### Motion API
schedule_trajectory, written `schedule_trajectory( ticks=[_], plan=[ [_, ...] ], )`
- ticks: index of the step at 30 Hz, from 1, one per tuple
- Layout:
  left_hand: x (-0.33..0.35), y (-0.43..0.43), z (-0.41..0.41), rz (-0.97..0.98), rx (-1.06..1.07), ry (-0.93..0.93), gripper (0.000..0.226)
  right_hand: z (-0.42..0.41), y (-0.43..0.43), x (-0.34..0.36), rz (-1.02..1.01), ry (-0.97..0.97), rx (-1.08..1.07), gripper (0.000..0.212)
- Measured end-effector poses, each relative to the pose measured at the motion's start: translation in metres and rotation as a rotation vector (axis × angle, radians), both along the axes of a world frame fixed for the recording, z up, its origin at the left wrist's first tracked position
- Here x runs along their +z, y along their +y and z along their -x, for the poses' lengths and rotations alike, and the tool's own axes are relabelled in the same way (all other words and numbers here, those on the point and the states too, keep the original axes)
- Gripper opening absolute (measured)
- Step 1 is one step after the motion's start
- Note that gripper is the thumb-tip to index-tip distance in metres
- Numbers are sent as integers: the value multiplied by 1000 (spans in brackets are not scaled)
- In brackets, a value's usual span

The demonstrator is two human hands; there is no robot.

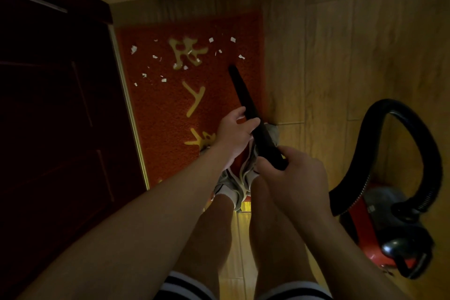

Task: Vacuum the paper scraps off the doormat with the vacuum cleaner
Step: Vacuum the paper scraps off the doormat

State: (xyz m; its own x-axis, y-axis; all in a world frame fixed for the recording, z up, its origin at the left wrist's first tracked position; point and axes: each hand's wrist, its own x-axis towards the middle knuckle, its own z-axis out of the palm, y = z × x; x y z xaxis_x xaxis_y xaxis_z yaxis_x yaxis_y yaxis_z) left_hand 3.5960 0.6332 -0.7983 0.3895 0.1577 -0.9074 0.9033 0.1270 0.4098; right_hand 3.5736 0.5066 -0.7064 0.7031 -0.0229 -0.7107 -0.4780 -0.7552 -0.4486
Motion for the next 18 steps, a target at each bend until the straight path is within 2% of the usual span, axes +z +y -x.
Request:
schedule_trajectory(
  ticks=[13,18],
  plan=[
    [3,-19,-35,21,-22,-20,62,-34,-18,2,-10,9,-27,20],
    [3,-15,-50,48,38,-17,61,-54,-18,5,-48,56,-10,8]
  ],
)
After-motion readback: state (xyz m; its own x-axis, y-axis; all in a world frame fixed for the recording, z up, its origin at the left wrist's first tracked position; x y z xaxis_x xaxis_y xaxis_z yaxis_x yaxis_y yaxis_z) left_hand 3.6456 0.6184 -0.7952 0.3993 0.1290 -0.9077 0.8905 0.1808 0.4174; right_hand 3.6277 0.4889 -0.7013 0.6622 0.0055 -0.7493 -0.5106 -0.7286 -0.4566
